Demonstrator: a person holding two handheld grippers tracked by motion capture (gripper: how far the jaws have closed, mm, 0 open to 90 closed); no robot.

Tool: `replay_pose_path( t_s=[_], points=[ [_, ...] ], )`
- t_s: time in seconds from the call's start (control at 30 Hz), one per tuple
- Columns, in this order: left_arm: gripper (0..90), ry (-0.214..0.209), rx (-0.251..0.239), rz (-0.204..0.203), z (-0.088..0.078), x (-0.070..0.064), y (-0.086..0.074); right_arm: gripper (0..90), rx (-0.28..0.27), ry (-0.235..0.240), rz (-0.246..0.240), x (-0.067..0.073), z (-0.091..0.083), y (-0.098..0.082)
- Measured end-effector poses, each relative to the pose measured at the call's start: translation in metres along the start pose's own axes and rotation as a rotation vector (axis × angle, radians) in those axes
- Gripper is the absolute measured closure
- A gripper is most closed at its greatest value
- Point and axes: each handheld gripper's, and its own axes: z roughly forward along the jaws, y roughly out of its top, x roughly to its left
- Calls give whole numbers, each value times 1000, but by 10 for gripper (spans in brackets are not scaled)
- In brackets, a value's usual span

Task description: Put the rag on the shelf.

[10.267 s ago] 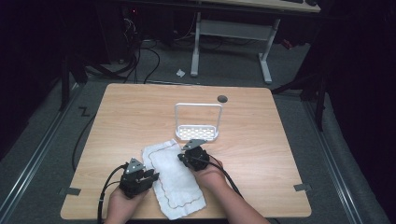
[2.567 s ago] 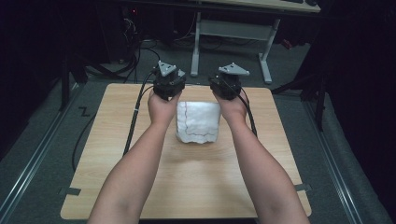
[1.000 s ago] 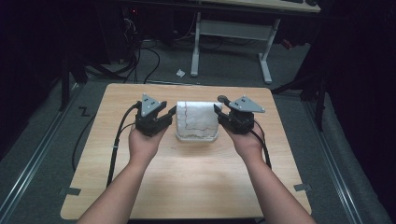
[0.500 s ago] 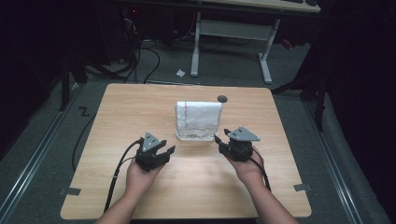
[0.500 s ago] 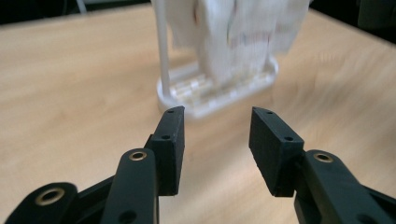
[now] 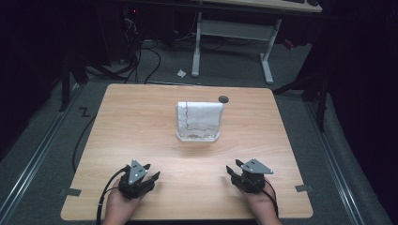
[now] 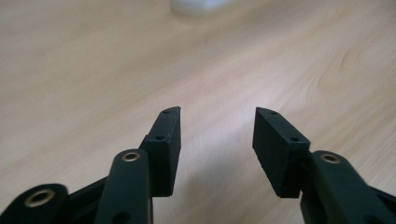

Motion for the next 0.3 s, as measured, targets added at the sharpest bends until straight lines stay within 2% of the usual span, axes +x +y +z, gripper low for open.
replay_pose_path(
  t_s=[0.03,0.07,0.1,0.17,0.3],
  points=[
    [518,-31,10,-49,4,5,0,525,14,-4,4,-2,3,0],
    [518,-42,22,-66,7,6,-2,524,13,-8,2,-3,4,0],
    [518,-42,22,-66,7,6,-2,524,13,-8,2,-3,4,0],
    [512,-48,54,-71,11,9,-5,523,19,8,18,-4,9,2],
    [487,-42,53,-82,11,12,-6,524,30,14,1,-3,13,1]
  ],
)
